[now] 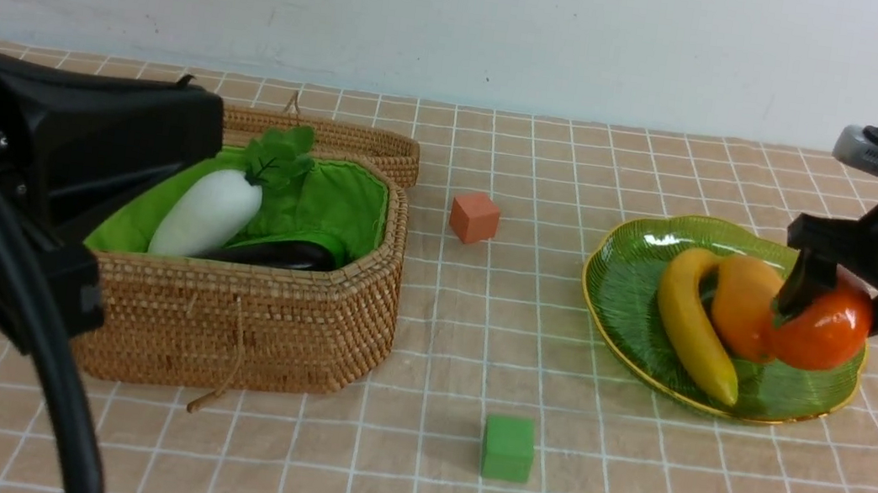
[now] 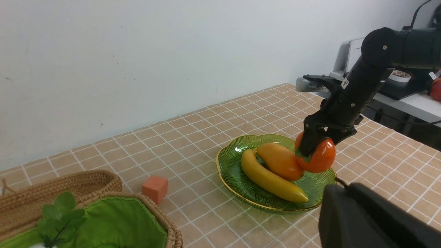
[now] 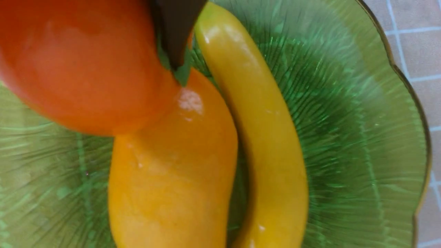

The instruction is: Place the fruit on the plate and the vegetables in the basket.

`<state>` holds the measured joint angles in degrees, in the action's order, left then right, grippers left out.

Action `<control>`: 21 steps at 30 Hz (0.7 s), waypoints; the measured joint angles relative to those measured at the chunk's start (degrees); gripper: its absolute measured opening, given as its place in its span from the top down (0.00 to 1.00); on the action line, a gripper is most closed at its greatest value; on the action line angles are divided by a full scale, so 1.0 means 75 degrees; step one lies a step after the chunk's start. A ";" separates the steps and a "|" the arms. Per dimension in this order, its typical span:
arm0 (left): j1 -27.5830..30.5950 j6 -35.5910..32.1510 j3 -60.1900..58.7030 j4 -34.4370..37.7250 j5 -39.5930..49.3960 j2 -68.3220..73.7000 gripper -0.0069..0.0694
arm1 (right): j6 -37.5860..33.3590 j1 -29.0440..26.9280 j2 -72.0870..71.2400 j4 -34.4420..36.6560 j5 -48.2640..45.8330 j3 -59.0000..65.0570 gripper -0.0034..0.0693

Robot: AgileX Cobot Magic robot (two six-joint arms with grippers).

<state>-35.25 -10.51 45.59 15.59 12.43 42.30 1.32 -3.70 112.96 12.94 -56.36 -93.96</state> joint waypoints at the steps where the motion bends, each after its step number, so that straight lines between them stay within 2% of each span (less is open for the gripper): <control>1: 0.0000 0.0000 0.0000 0.0000 0.0006 0.0000 0.92 | 0.0034 0.0014 0.0000 -0.0009 0.0000 0.0000 0.09; 3: 0.0000 0.0000 0.0000 0.0000 0.0067 0.0000 0.92 | 0.0051 0.0014 -0.0011 -0.0024 0.0000 0.0000 0.04; 6: 0.0000 -0.0007 0.0000 0.0000 0.0182 0.0000 0.92 | 0.0058 0.0014 -0.0098 -0.0064 0.0000 0.0000 0.03; 10: 0.0000 -0.0007 0.0000 0.0000 0.0251 0.0000 0.92 | 0.0074 0.0014 -0.0375 -0.0221 -0.0008 0.0000 0.06; 14: 0.0000 -0.0007 0.0000 0.0000 0.0336 0.0000 0.92 | 0.0074 0.0014 -0.1032 -0.0426 -0.0094 0.0000 0.13; 20: 0.0000 -0.0007 -0.0031 0.0011 0.0338 -0.0077 0.92 | 0.0021 0.0014 -0.2477 -0.0584 -0.0517 0.0026 0.38; 21: 0.0000 -0.0007 -0.0148 0.0079 0.0275 -0.0252 0.92 | 0.0021 0.0014 -0.3024 -0.0646 -0.0710 0.0105 0.49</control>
<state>-35.25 -10.56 44.48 16.18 14.49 40.41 1.48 -3.60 90.28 8.10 -61.68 -93.17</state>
